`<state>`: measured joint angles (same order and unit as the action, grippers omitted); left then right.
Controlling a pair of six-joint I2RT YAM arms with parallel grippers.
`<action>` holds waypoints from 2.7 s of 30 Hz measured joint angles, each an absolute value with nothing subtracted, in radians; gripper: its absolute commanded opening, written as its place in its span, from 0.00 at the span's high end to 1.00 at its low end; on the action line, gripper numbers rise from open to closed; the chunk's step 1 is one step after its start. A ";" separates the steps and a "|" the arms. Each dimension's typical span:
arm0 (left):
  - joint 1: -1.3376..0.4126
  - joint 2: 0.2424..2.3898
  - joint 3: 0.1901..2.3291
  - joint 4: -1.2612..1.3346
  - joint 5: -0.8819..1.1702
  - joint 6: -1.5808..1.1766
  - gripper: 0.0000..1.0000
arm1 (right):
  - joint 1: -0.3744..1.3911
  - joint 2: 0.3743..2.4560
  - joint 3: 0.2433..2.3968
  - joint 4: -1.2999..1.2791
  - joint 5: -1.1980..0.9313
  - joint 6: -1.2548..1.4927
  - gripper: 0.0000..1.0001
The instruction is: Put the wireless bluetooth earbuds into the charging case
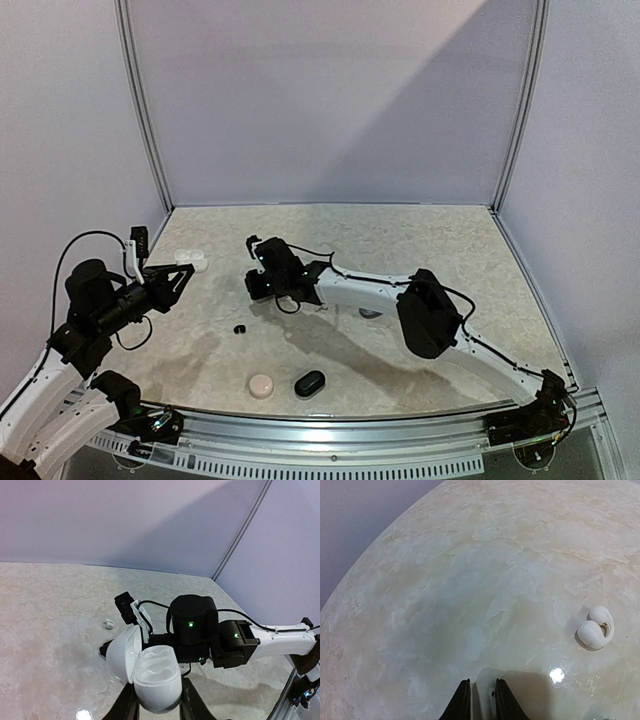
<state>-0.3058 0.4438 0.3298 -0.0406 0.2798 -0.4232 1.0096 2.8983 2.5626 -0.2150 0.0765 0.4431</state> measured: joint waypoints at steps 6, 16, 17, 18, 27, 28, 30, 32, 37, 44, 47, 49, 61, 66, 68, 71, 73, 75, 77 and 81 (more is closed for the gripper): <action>-0.305 0.442 0.330 -0.041 0.280 -0.423 1.00 | 1.004 2.852 2.505 -0.198 0.069 0.401 0.73; -0.304 0.431 0.329 -0.040 0.280 -0.422 1.00 | 0.962 2.827 2.558 -0.125 0.118 0.369 0.59; -0.304 0.432 0.329 -0.040 0.280 -0.422 1.00 | 0.952 2.835 2.574 -0.111 0.122 0.389 0.59; -0.304 0.432 0.328 -0.040 0.280 -0.422 1.00 | 0.945 2.842 2.580 -0.102 0.123 0.408 0.59; -0.304 0.434 0.327 -0.040 0.280 -0.423 1.00 | 0.899 2.934 2.611 -0.060 0.132 0.599 0.59; -0.304 0.435 0.327 -0.040 0.280 -0.424 1.00 | 0.897 2.940 2.611 -0.061 0.129 0.611 0.59; -0.304 0.439 0.327 -0.039 0.280 -0.424 1.00 | 0.896 2.957 2.626 -0.061 0.123 0.639 0.60; -0.304 0.440 0.326 -0.039 0.280 -0.424 1.00 | 0.896 2.973 2.643 -0.061 0.117 0.662 0.61; -0.304 0.449 0.322 -0.031 0.280 -0.425 1.00 | 0.897 2.988 2.669 -0.074 0.097 0.698 0.64; -0.304 0.460 0.318 -0.008 0.279 -0.432 1.00 | 0.899 2.998 2.694 -0.091 0.042 0.729 0.67; -0.304 0.460 0.317 -0.002 0.279 -0.432 1.00 | 0.899 2.999 2.696 -0.093 0.014 0.732 0.67; -0.304 0.460 0.317 -0.002 0.279 -0.432 1.00 | 0.901 2.999 2.698 -0.097 -0.004 0.732 0.67; -0.304 0.460 0.317 0.000 0.279 -0.432 1.00 | 0.915 2.994 2.699 -0.130 -0.033 0.683 0.72; -0.302 0.458 0.316 0.000 0.279 -0.431 1.00 | 0.917 2.957 2.647 -0.143 -0.044 0.666 0.77; -0.302 0.457 0.317 0.000 0.279 -0.431 1.00 | 0.920 2.941 2.627 -0.154 -0.055 0.656 0.78; -0.301 0.457 0.317 -0.001 0.279 -0.431 1.00 | 0.925 2.927 2.611 -0.163 -0.065 0.643 0.79; -0.300 0.456 0.317 -0.001 0.278 -0.431 1.00 | 0.929 2.908 2.584 -0.167 -0.071 0.634 0.79; -0.299 0.455 0.317 -0.001 0.279 -0.431 1.00 | 0.932 2.884 2.550 -0.176 -0.084 0.626 0.79; -0.298 0.455 0.316 -0.001 0.279 -0.431 1.00 | 0.939 2.859 2.512 -0.216 -0.093 0.617 0.79; -0.297 0.451 0.317 -0.001 0.279 -0.431 1.00 | 0.944 2.841 2.492 -0.250 -0.108 0.583 0.78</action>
<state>-0.2974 0.4511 0.3168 -0.0010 0.2787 -0.4309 0.9440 2.8407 2.4924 -0.2497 -0.1081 0.5835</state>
